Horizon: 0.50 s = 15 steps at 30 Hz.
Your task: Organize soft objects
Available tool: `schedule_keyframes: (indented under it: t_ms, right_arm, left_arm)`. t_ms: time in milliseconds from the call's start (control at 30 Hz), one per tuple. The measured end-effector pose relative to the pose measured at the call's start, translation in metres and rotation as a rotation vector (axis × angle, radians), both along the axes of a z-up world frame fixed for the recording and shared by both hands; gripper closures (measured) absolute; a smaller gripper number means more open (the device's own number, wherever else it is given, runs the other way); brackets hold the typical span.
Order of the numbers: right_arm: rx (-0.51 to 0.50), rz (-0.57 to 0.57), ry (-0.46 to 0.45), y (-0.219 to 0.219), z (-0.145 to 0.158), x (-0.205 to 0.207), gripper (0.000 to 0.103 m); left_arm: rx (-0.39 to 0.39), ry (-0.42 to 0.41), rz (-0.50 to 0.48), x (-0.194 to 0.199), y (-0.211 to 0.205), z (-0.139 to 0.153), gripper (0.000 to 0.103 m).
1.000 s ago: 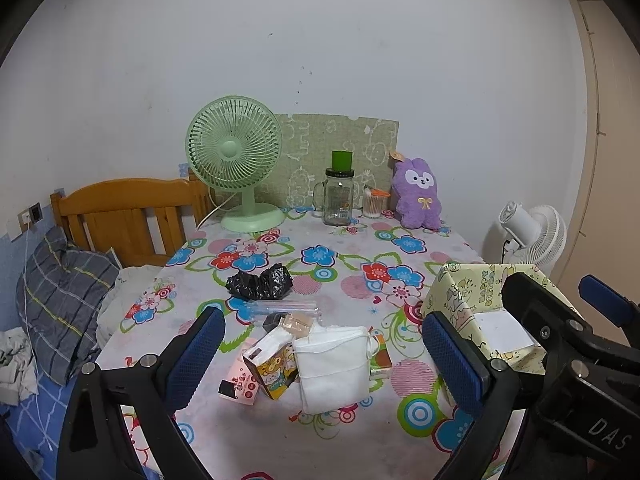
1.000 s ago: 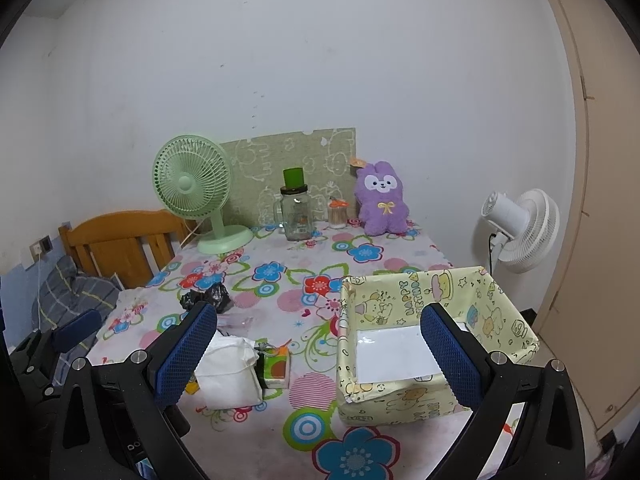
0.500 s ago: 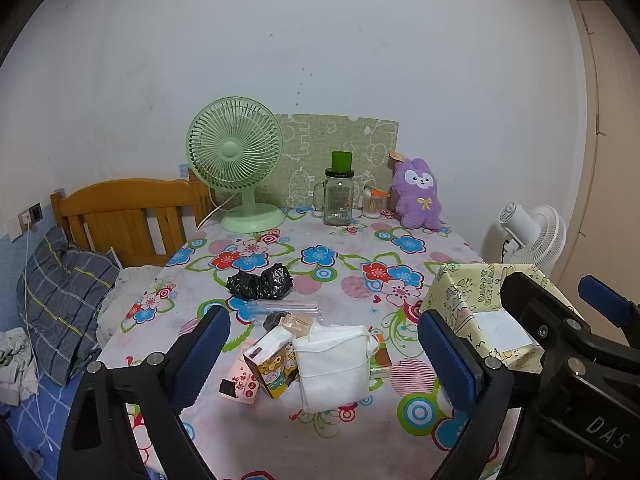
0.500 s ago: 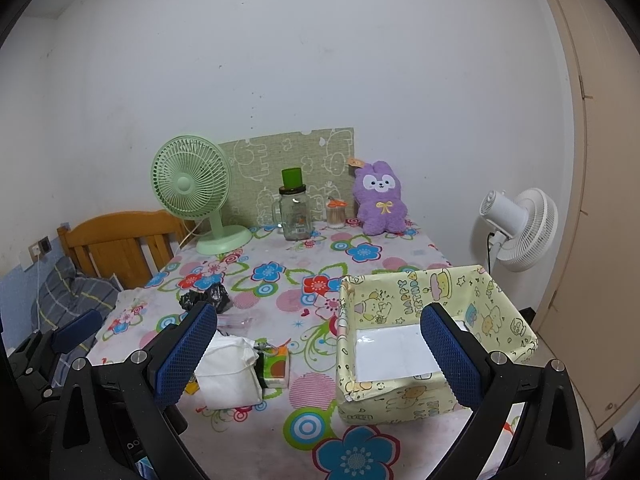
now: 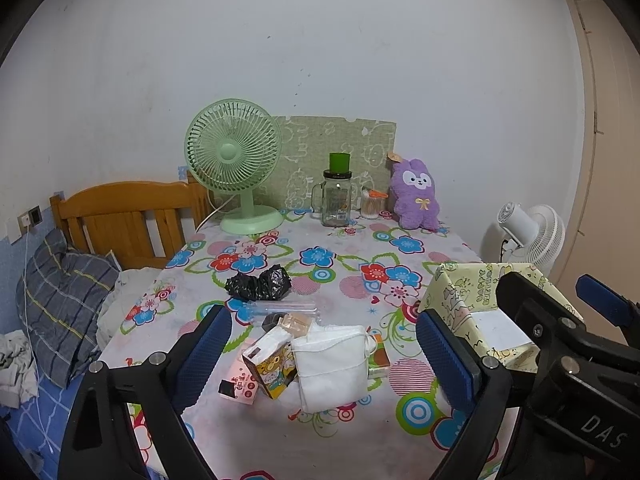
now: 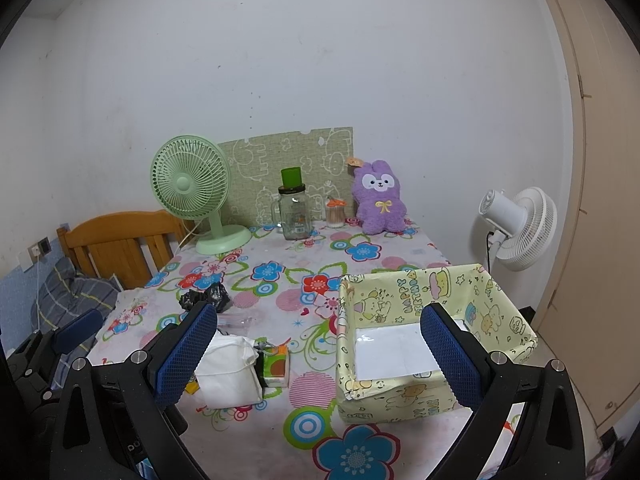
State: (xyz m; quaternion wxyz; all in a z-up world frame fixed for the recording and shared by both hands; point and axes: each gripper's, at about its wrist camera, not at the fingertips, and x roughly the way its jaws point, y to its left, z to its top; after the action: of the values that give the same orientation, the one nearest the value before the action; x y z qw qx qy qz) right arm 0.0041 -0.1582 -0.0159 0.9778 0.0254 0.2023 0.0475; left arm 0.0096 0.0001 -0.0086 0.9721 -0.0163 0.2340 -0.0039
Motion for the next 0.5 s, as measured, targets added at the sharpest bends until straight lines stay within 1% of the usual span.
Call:
schedule_keyframes:
  t_ms: [167,300,500]
  right_arm:
    - [0.001,0.000,0.000,0.0001,0.0001,-0.0002,0.000]
    - [0.000,0.000,0.002,0.0006,-0.0008,-0.0006,0.000]
    - [0.000,0.001,0.005,0.0030,-0.0019,-0.0015,0.001]
  left_arm:
    - [0.002,-0.003,-0.004,-0.0003,0.0000,-0.0006,0.009]
    - [0.004,-0.001,-0.013,0.0000,-0.0016,-0.0024,0.012]
    - [0.000,0.002,-0.015,0.0005,-0.0022,-0.0038,0.013]
